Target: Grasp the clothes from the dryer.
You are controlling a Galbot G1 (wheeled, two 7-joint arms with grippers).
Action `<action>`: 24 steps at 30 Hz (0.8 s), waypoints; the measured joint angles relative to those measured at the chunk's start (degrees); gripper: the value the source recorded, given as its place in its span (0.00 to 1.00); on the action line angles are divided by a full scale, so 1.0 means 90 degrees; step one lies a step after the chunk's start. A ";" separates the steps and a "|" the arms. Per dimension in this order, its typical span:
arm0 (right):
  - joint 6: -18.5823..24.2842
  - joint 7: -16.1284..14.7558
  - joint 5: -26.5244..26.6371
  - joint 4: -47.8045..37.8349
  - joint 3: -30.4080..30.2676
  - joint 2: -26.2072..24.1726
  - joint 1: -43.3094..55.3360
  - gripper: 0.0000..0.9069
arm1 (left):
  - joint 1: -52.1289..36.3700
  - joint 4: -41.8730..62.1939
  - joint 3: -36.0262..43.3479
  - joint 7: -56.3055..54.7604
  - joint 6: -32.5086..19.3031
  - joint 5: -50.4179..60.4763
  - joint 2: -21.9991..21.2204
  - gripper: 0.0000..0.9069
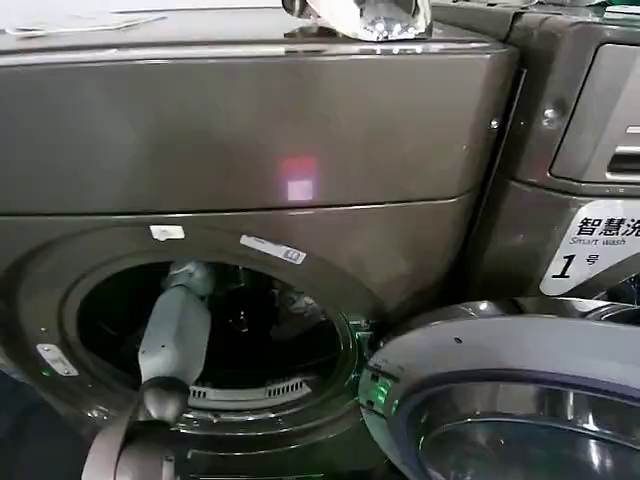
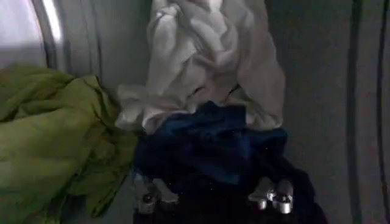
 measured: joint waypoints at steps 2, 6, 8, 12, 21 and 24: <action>-0.0001 0.0001 -0.0028 -0.0007 -0.0023 -0.0003 0.0026 1.00 | 0.0029 -0.0032 0.0002 -0.0049 -0.0007 -0.0061 -0.0004 0.00; -0.0011 0.0002 -0.0047 -0.0009 -0.0044 -0.0032 0.0061 1.00 | 0.0121 -0.0185 0.0024 -0.0107 0.0008 -0.0208 0.0010 0.00; -0.0012 0.0002 -0.0052 0.0001 -0.0051 -0.0043 0.0061 1.00 | 0.0174 -0.0309 0.0027 -0.0152 0.0016 -0.0288 0.0019 0.00; -0.0026 0.0000 -0.0059 0.0039 -0.0087 -0.0055 0.0093 1.00 | 0.0284 -0.0575 0.0060 -0.0326 0.0089 -0.0560 0.0040 0.00; -0.0049 -0.0048 -0.0097 0.0070 -0.0102 -0.0012 0.0106 1.00 | 0.0631 -0.1417 0.0055 -0.1803 0.0519 -0.1837 -0.0090 0.00; -0.0055 -0.0048 -0.0107 0.0088 -0.0125 -0.0005 0.0114 1.00 | 0.0817 -0.1725 0.0084 -0.2565 0.0736 -0.2387 -0.0162 0.00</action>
